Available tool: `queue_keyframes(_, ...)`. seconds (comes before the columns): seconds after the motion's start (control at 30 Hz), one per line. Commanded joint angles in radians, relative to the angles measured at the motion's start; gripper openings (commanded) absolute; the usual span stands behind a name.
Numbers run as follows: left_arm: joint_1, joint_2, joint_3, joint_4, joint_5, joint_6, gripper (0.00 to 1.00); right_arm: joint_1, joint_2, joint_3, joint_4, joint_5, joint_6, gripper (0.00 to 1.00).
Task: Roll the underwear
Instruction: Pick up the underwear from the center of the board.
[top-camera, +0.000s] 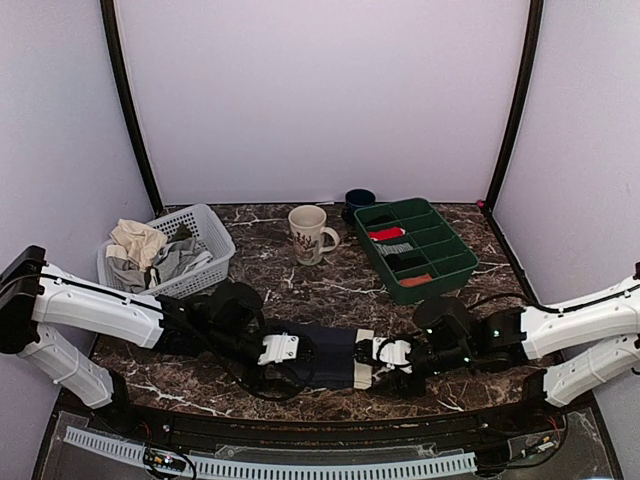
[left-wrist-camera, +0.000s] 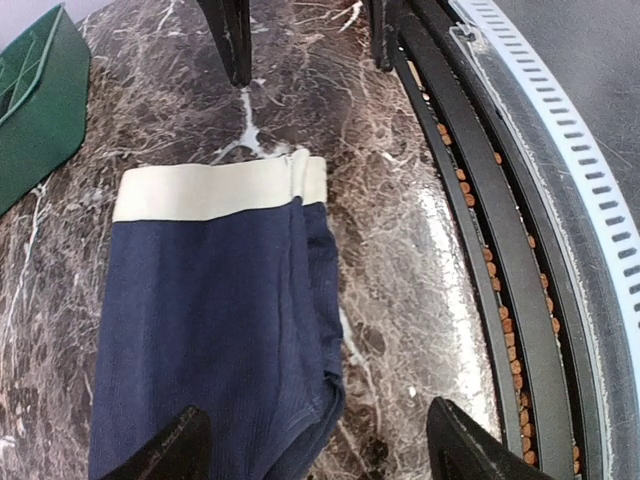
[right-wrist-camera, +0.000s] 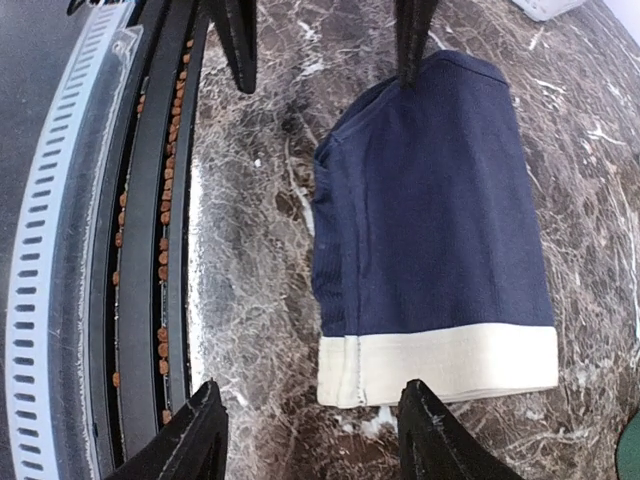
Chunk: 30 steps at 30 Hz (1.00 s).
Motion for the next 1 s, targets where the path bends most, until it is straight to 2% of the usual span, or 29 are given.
queue_keyframes(0.0,-0.017,0.016,-0.023,0.113,-0.019,0.035,0.72,0.094,0.087,-0.003,0.112,0.181,-0.089,0.50)
queue_keyframes(0.2,-0.020,0.021,-0.030,0.133,-0.041,0.019,0.68,0.136,0.194,0.014,0.141,0.268,-0.102,0.43)
queue_keyframes(0.33,-0.020,0.014,-0.038,0.120,-0.056,0.022,0.67,0.140,0.249,0.021,0.150,0.348,-0.094,0.42)
queue_keyframes(0.7,-0.020,0.003,-0.055,0.087,-0.065,0.041,0.63,0.186,0.340,0.046,0.122,0.361,-0.113,0.28)
queue_keyframes(0.83,-0.027,0.018,-0.049,0.076,-0.041,0.076,0.59,0.190,0.365,0.062,0.105,0.387,-0.112,0.14)
queue_keyframes(0.97,-0.042,0.034,-0.057,0.083,-0.021,0.108,0.54,0.191,0.368,0.066,0.082,0.416,-0.119,0.05)
